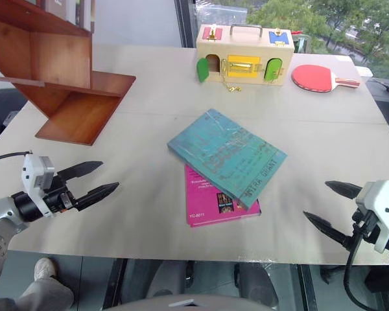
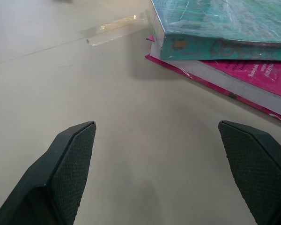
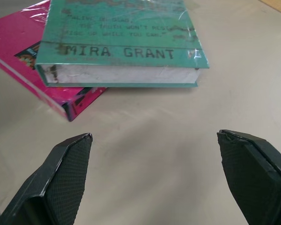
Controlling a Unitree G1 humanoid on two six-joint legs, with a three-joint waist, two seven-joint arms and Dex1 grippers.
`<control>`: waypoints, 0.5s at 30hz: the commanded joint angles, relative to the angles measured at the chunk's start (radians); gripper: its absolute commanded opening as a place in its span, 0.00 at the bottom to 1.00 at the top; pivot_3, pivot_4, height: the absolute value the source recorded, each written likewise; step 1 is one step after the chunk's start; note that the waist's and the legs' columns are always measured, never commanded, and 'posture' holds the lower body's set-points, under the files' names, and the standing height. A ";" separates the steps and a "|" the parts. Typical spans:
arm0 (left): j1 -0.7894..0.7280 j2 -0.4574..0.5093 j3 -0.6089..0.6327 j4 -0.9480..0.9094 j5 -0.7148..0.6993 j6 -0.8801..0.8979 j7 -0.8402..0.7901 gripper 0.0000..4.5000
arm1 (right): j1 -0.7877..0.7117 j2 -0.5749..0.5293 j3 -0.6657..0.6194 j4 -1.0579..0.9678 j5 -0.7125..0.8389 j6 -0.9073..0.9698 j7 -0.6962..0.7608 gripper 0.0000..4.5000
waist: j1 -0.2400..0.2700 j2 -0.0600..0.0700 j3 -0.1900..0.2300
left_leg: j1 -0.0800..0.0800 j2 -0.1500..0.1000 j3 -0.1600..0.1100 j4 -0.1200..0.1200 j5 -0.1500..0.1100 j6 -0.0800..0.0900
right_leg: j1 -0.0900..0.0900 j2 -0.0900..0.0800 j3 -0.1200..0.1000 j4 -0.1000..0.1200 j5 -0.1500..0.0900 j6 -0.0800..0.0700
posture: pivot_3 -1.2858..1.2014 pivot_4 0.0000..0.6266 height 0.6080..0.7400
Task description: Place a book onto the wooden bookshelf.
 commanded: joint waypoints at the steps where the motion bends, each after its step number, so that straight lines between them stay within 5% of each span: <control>1: -0.028 0.031 0.019 0.004 -0.007 -0.011 -0.039 0.98 | -0.015 -0.022 -0.021 -0.006 0.004 0.000 -0.010 1.00 | 0.000 0.000 0.000 | 0.000 0.000 0.000 0.000 0.000 0.000 | 0.000 0.000 0.000 0.000 0.000 0.000 | 0.52 0.24 1.00; 2: -0.046 0.032 0.009 0.002 -0.005 -0.028 -0.055 0.98 | -0.041 -0.030 0.009 -0.008 0.020 0.031 -0.029 1.00 | 0.000 0.000 0.000 | 0.000 0.000 0.000 -0.001 0.000 0.000 | 0.000 0.000 0.000 0.000 0.000 0.000 | 0.52 0.24 1.00; 7: -0.092 0.023 -0.008 -0.008 -0.012 -0.031 -0.083 1.00 | -0.126 -0.058 0.103 -0.015 0.070 0.136 -0.071 0.48 | -0.002 0.000 0.000 | 0.001 0.000 0.001 -0.001 0.000 0.000 | -0.001 0.000 0.002 0.000 0.000 0.000 | 0.52 0.24 1.00; 12: -0.123 0.024 -0.025 -0.040 -0.062 -0.001 -0.118 1.00 | -0.284 -0.063 0.304 0.041 -0.029 0.145 -0.159 0.07 | -0.004 -0.001 0.000 | 0.000 0.001 0.001 0.001 0.000 0.000 | -0.001 0.001 0.002 0.001 0.000 0.000 | 0.52 0.24 1.00; 15: -0.116 0.024 -0.030 -0.073 -0.065 0.002 -0.126 1.00 | -0.349 -0.065 0.371 0.088 -0.079 0.139 -0.186 0.01 | -0.002 -0.001 0.000 | 0.000 0.000 0.001 0.002 0.000 0.000 | -0.001 0.001 0.002 0.001 0.000 0.000 | 0.52 0.24 1.00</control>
